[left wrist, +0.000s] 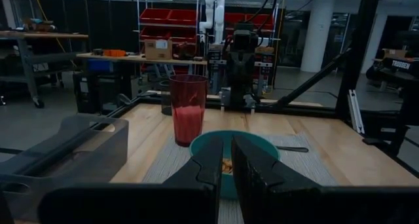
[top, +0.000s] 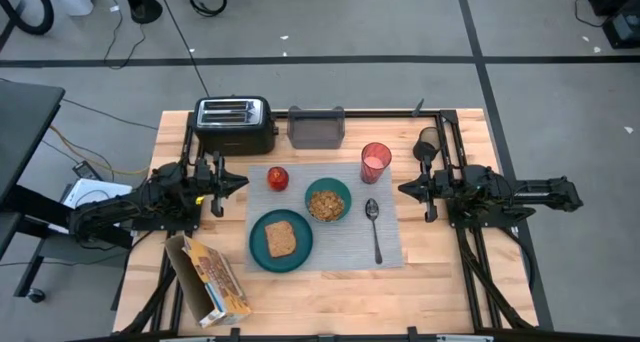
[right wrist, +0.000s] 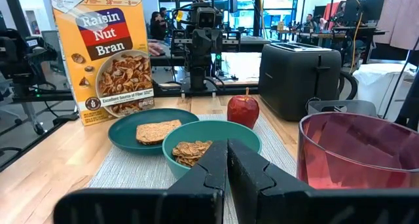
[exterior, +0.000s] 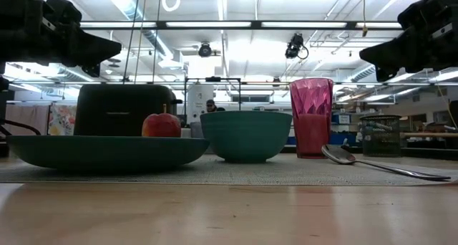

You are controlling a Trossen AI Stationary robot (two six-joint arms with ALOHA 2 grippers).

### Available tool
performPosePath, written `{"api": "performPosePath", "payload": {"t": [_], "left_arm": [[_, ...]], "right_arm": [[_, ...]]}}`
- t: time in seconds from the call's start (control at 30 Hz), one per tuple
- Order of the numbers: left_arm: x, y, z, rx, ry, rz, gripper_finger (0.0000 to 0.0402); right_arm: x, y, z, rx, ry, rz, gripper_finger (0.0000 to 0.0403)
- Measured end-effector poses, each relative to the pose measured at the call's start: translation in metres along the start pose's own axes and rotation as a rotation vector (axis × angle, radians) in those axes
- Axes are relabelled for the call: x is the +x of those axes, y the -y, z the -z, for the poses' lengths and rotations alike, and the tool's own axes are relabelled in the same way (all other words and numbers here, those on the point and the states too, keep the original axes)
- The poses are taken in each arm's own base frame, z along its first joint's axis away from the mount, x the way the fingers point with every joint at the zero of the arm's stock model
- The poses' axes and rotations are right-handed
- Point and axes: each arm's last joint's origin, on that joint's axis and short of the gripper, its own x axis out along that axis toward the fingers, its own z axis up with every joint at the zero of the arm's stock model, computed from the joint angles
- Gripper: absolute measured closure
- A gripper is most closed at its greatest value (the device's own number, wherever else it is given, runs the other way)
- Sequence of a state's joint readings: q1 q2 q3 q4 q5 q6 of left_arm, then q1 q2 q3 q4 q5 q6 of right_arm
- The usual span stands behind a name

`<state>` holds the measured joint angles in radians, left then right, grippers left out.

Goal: Arrange a breakfast setting
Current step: Return to Home Position

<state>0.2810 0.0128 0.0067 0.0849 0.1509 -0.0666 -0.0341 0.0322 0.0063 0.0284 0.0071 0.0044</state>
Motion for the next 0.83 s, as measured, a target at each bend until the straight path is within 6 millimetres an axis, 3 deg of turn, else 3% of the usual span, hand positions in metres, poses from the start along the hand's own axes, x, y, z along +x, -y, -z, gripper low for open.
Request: {"api": "performPosePath", "payload": {"t": [0.83], "left_arm": [[0.0000, 0.0000, 0.0001, 0.000, 0.000, -0.001, 0.0361]], "right_arm": [[0.0000, 0.0000, 0.0000, 0.000, 0.000, 0.000, 0.0380]]}}
